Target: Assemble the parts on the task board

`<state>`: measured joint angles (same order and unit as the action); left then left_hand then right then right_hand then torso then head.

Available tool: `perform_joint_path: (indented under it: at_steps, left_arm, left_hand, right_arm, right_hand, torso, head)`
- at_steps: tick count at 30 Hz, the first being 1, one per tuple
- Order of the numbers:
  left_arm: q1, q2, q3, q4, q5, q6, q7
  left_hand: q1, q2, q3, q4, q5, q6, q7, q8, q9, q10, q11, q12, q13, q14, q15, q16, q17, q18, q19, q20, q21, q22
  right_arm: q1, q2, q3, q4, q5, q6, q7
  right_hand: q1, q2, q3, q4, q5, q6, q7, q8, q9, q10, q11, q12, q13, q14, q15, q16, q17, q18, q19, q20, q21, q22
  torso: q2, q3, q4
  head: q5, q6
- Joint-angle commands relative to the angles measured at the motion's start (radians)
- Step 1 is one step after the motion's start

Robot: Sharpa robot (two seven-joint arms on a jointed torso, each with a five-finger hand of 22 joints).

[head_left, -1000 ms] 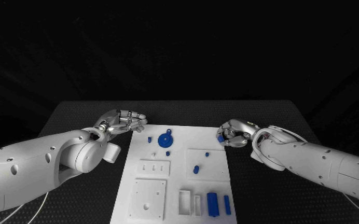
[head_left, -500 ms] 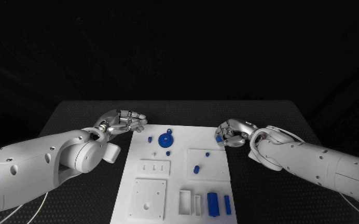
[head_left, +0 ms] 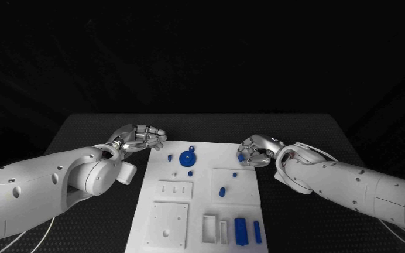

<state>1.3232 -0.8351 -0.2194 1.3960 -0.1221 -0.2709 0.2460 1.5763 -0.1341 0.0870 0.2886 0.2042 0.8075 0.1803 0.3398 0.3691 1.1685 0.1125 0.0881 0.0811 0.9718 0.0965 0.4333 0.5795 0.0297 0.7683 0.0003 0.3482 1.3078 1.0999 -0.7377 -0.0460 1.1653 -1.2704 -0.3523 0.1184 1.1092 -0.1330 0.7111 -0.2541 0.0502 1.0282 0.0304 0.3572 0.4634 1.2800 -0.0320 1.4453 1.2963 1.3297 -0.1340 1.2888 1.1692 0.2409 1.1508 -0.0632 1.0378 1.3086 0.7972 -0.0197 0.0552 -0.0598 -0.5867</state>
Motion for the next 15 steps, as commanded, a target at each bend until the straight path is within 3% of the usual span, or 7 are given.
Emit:
perform_joint_path:
  at_steps: [1, 9, 13, 15]
  left_arm:
    - [0.001, 0.002, 0.001, 0.005, -0.015, 0.02, -0.006]
    - [0.001, 0.01, 0.001, 0.007, -0.071, 0.049, -0.057]
    - [0.001, 0.02, 0.002, 0.004, -0.076, 0.054, -0.076]
    - [0.001, 0.026, 0.003, 0.002, -0.083, 0.05, -0.09]
  left_hand:
    - [-0.002, 0.005, -0.004, 0.0, -0.003, 0.0, 0.006, -0.003, 0.0, 0.0, 0.005, -0.007, 0.0, -0.003, 0.005, -0.007, 0.002, 0.016, -0.008, 0.001, 0.004, 0.02]
    - [-0.017, 0.012, -0.005, 0.001, -0.005, 0.011, 0.002, 0.003, 0.003, 0.018, 0.007, 0.001, 0.004, 0.014, -0.001, 0.004, 0.009, 0.016, -0.004, -0.003, 0.008, 0.021]
    - [-0.067, 0.015, -0.011, 0.003, -0.014, 0.03, -0.007, 0.011, 0.007, 0.053, -0.003, 0.018, 0.014, 0.034, -0.013, 0.025, 0.022, 0.014, 0.008, -0.013, 0.018, 0.022]
    - [-0.082, 0.015, -0.009, 0.003, -0.017, 0.036, -0.01, 0.012, 0.008, 0.059, -0.006, 0.02, 0.017, 0.033, -0.015, 0.028, 0.025, 0.012, 0.009, -0.016, 0.02, 0.022]
  right_arm:
    - [0.012, 0.004, 0.0, 0.032, -0.073, -0.019, -0.078]
    - [0.065, 0.012, 0.0, 0.128, -0.219, 0.01, -0.197]
    - [0.088, 0.02, 0.0, 0.173, -0.256, 0.015, -0.235]
    - [0.095, 0.025, 0.0, 0.193, -0.267, 0.013, -0.254]
  right_hand:
    - [-0.002, 0.007, 0.006, -0.002, -0.001, 0.042, 0.049, 0.021, 0.04, 0.019, 0.002, 0.008, 0.013, 0.006, -0.001, 0.005, 0.004, 0.021, 0.007, -0.002, 0.006, 0.004]
    - [-0.003, 0.0, 0.012, -0.004, 0.0, 0.048, 0.048, 0.023, 0.043, 0.032, 0.001, 0.014, 0.024, 0.006, -0.002, 0.005, 0.004, 0.021, 0.01, -0.004, 0.006, 0.003]
    - [-0.015, -0.024, 0.025, -0.002, 0.099, 0.067, 0.042, 0.027, 0.046, 0.076, -0.004, 0.032, 0.059, 0.014, -0.006, 0.01, 0.009, 0.021, 0.022, -0.008, 0.01, 0.002]
    - [-0.017, -0.025, 0.027, -0.004, 0.105, 0.068, 0.041, 0.026, 0.046, 0.09, -0.005, 0.038, 0.071, 0.015, -0.007, 0.011, 0.01, 0.021, 0.026, -0.01, 0.012, 0.001]
  torso:
    - [0.0, -0.0002, -0.0001]
    - [-0.002, -0.0004, -0.0035]
    - [-0.002, -0.0008, -0.0021]
    - [-0.002, -0.0011, -0.0024]
  head:
    - [0.001, 0.001]
    - [0.007, 0.009]
    - [0.006, 0.015]
    - [0.008, 0.018]
